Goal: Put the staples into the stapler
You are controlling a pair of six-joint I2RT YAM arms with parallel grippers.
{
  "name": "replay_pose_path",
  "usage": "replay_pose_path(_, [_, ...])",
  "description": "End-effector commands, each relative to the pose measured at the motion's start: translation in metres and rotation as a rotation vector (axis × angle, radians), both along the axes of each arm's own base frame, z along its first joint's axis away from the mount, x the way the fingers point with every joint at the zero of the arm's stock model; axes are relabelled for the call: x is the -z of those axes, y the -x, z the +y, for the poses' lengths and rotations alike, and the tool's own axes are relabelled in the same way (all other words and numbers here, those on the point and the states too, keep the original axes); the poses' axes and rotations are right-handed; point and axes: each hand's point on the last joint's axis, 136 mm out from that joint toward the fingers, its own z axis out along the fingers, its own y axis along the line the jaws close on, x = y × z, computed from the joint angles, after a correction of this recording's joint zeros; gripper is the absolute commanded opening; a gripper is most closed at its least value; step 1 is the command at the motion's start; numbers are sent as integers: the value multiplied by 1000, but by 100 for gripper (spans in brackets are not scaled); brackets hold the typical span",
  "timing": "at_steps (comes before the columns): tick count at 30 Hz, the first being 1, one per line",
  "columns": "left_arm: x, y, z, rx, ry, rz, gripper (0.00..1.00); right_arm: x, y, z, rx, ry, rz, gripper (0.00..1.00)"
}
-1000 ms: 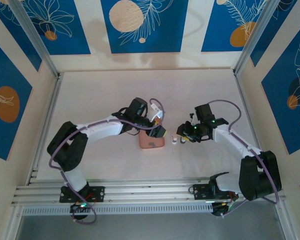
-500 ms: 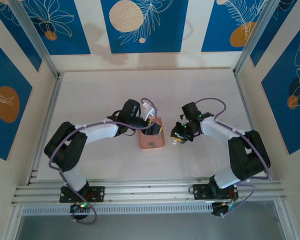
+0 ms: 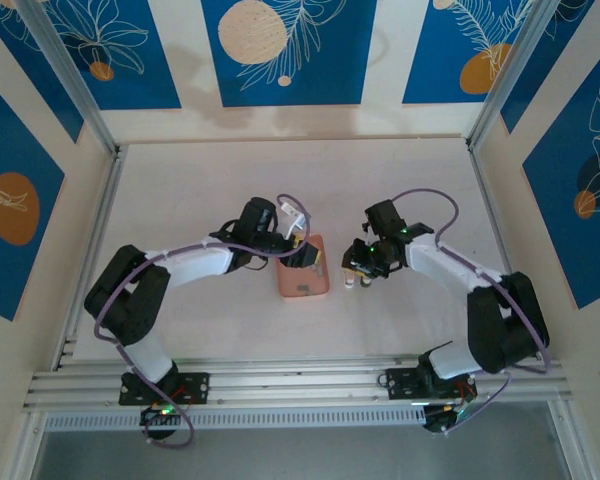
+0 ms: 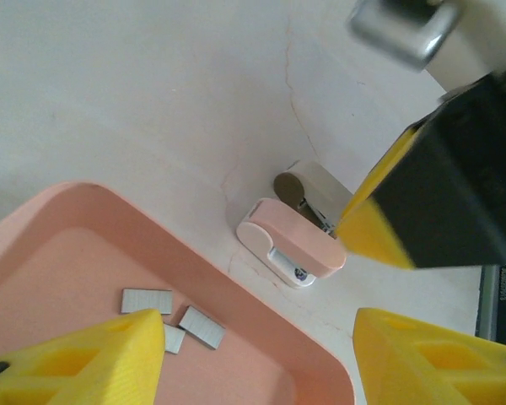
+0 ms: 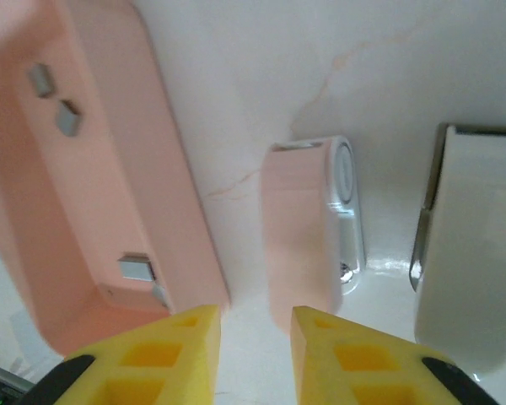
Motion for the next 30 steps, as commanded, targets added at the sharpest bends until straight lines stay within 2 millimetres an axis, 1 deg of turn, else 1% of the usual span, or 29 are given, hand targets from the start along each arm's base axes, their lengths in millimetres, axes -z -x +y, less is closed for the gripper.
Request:
replay_pose_path(1, [-26, -10, 14, -68, 20, -86, 61, -40, -11, -13, 20, 38, -138, 34])
replay_pose_path(6, [-38, -12, 33, -132, -3, -152, 63, -71, -21, -34, 65, 54, -283, 38])
replay_pose_path(9, [-44, -18, 53, -211, -35, -196, 65, -87, -27, -48, 89, 79, -374, 43])
replay_pose_path(12, [-55, -25, 82, -328, -72, -269, 67, -104, -35, -68, 125, 164, -495, 57])
replay_pose_path(14, [-62, -29, 109, -436, -107, -326, 70, -114, -40, -87, 163, 255, -597, 65])
replay_pose_path(16, [-68, -30, 139, -547, -150, -386, 74, -125, -46, -101, 182, 316, -688, 76])
replay_pose_path(18, [-73, -30, 172, -674, -198, -449, 82, -133, -51, -113, 186, 374, -766, 99])
replay_pose_path(19, [-76, -28, 189, -738, -223, -486, 89, -135, -54, -119, 196, 398, -804, 99])
replay_pose_path(20, [-76, -25, 205, -793, -249, -521, 95, -137, -57, -125, 201, 415, -836, 99])
replay_pose_path(21, [-79, -22, 218, -837, -268, -555, 100, -138, -59, -130, 208, 429, -865, 99])
replay_pose_path(22, [-80, -19, 231, -876, -292, -589, 100, -137, -62, -137, 221, 445, -888, 99])
replay_pose_path(24, [-81, -11, 250, -930, -337, -657, 99, -133, -65, -152, 267, 471, -917, 99])
replay_pose_path(27, [-78, -1, 282, -1066, -393, -746, 100, -119, -70, -174, 326, 499, -946, 99])
replay_pose_path(28, [-74, 3, 292, -1102, -417, -774, 100, -113, -70, -181, 345, 498, -947, 99])
replay_pose_path(30, [-71, 10, 308, -1164, -454, -827, 100, -103, -72, -191, 365, 490, -951, 99])
